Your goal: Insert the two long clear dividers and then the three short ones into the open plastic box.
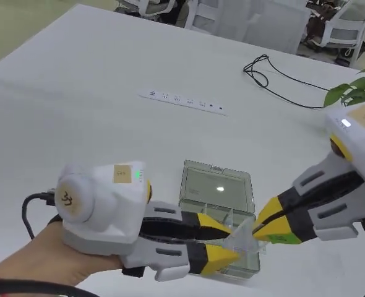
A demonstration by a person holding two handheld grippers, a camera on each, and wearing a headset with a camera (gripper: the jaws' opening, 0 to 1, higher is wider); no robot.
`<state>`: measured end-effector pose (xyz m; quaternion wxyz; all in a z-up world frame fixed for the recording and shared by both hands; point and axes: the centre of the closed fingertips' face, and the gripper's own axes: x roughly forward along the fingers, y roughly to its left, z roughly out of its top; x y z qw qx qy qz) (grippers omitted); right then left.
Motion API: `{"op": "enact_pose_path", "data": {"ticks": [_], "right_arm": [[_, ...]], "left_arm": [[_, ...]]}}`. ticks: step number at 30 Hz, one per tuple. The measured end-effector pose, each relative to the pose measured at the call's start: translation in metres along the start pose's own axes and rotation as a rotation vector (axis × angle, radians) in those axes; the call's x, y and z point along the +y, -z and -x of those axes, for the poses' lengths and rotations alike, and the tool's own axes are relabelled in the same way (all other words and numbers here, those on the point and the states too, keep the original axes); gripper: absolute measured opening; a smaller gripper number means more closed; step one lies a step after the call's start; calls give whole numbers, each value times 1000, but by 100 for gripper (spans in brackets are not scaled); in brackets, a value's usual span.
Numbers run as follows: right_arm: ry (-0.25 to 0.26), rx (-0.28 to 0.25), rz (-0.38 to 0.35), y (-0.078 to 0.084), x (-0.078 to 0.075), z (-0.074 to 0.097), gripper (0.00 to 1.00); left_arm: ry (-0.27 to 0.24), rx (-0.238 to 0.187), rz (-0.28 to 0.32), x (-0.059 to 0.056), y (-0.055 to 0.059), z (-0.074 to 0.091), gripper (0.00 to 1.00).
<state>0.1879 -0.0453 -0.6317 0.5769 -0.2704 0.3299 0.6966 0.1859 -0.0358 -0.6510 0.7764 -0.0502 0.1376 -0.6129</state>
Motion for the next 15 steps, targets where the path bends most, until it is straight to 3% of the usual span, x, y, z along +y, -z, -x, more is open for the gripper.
{"op": "enact_pose_path", "data": {"ticks": [11, 15], "right_arm": [[112, 68, 9, 18, -36, -12, 2], [150, 91, 11, 34, -54, -24, 2]], "left_arm": [[-138, 30, 18, 26, 21, 27, 36], [-177, 48, 20, 33, 31, 35, 43]]}}
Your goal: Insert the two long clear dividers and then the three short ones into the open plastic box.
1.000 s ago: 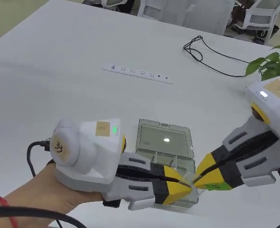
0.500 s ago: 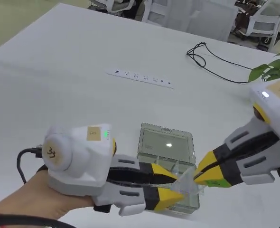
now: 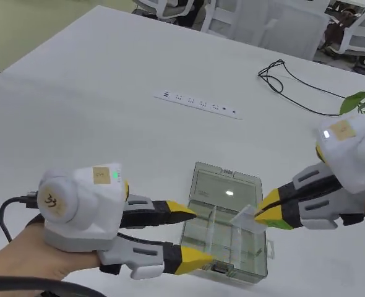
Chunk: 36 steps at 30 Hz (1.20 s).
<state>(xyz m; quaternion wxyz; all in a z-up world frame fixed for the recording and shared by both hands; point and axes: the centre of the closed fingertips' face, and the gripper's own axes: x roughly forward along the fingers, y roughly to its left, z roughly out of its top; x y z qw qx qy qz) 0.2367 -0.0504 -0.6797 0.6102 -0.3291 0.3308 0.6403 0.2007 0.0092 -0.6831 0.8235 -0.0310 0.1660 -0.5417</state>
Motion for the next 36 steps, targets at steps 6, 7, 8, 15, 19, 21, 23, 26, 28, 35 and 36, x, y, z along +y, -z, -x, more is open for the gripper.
{"op": "enact_pose_path", "data": {"ticks": [6, 7, 8, 15, 19, 21, 23, 26, 28, 35, 36], "right_arm": [[17, 1, -22, 16, -18, -22, 2], [19, 4, -24, 18, -20, -25, 2], [22, 6, -24, 21, -22, -28, 2], [25, 14, -41, 40, -34, -48, 2], [23, 6, -51, 47, -37, -55, 2], [24, -4, -60, 49, -40, -56, 2], [20, -20, -74, 50, -41, -59, 2], [21, -13, -83, 55, -42, -63, 2], [14, -19, -93, 56, -41, -63, 2], [8, -26, -96, 54, -40, -66, 2], [9, -24, -89, 54, -40, -66, 2]], "left_arm": [[-53, 43, -10, 11, 17, 4, 62], [-57, 54, -5, 12, 20, 4, 65], [-60, 57, -9, 12, 22, 4, 67], [-86, 76, 7, 18, 34, 3, 79], [-96, 73, 15, 20, 34, 1, 88], [-100, 70, 22, 21, 34, 1, 91], [-101, 70, 23, 22, 34, 1, 91], [-105, 72, 24, 23, 34, 1, 94], [-103, 72, 27, 23, 35, 1, 94], [-103, 75, 32, 23, 35, 0, 94], [-102, 75, 31, 23, 35, 0, 93]]}}
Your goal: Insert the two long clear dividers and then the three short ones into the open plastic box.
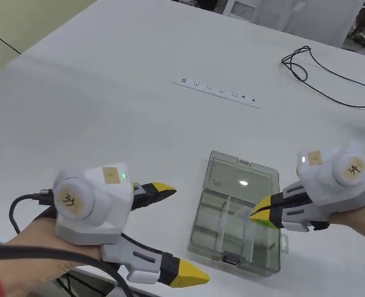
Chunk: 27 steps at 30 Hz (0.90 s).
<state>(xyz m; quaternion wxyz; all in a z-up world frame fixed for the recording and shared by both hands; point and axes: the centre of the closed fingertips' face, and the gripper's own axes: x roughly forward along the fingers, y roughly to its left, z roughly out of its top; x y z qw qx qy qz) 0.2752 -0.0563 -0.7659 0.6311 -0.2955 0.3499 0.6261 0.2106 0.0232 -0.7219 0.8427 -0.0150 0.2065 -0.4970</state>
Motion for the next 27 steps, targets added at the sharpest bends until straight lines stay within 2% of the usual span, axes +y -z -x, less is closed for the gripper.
{"op": "enact_pose_path", "data": {"ticks": [8, 16, 27], "right_arm": [[0, 18, 68, 1, 4, -8, 2], [2, 11, 53, -1, 3, -11, 2], [-1, 62, 66, 6, 4, -28, 2]], "left_arm": [[4, -5, 8, -1, -1, -1, 93], [12, -1, 11, -2, 0, -2, 93], [21, 12, 4, -3, 3, -4, 96]]}}
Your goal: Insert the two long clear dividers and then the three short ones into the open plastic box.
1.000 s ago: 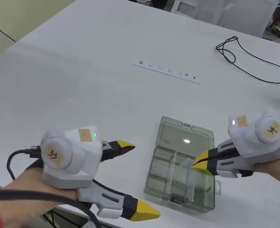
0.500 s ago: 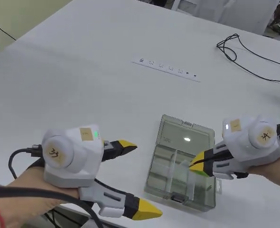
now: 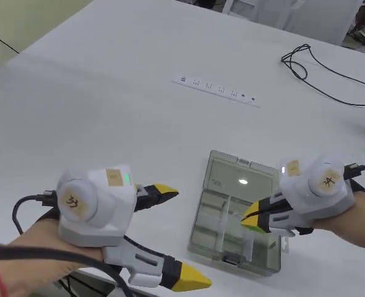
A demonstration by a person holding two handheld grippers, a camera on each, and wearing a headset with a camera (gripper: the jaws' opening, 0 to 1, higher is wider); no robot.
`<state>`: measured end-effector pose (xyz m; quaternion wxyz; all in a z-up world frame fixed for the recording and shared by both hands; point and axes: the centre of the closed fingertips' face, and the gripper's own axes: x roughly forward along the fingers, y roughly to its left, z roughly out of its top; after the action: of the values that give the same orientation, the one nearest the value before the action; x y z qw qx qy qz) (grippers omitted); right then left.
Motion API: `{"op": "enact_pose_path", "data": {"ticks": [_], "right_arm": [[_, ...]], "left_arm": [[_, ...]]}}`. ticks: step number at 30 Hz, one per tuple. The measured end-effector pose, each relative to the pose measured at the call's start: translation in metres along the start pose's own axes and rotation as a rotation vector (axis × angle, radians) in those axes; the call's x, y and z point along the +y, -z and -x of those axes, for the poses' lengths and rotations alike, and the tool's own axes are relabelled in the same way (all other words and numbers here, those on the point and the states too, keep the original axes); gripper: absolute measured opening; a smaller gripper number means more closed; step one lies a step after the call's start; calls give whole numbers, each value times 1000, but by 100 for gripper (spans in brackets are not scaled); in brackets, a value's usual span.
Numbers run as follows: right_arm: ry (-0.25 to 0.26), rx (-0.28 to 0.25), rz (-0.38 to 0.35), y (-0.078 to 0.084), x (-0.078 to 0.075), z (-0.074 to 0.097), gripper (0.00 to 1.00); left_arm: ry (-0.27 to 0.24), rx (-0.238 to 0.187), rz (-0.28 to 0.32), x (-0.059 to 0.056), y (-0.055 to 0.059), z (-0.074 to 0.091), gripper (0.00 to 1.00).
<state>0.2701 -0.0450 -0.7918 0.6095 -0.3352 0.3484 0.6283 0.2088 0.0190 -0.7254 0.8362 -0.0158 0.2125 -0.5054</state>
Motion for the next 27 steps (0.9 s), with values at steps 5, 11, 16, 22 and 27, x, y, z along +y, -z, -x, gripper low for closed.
{"op": "enact_pose_path", "data": {"ticks": [5, 11, 16, 22, 27], "right_arm": [[-6, 26, -3, 5, 0, -8, 2], [-7, 68, 23, 9, 1, -16, 2], [-2, 104, 47, 13, 1, -20, 2], [-6, 109, 44, 13, 1, -20, 2], [-2, 116, 53, 14, 1, -22, 2]], "left_arm": [[-3, 5, 6, 2, 3, -1, 96], [-2, 10, 9, 4, 4, -1, 97], [-1, 5, 7, 4, 3, -1, 97], [0, 9, 9, 6, 4, -1, 96], [1, 9, 7, 6, 3, -1, 96]]}}
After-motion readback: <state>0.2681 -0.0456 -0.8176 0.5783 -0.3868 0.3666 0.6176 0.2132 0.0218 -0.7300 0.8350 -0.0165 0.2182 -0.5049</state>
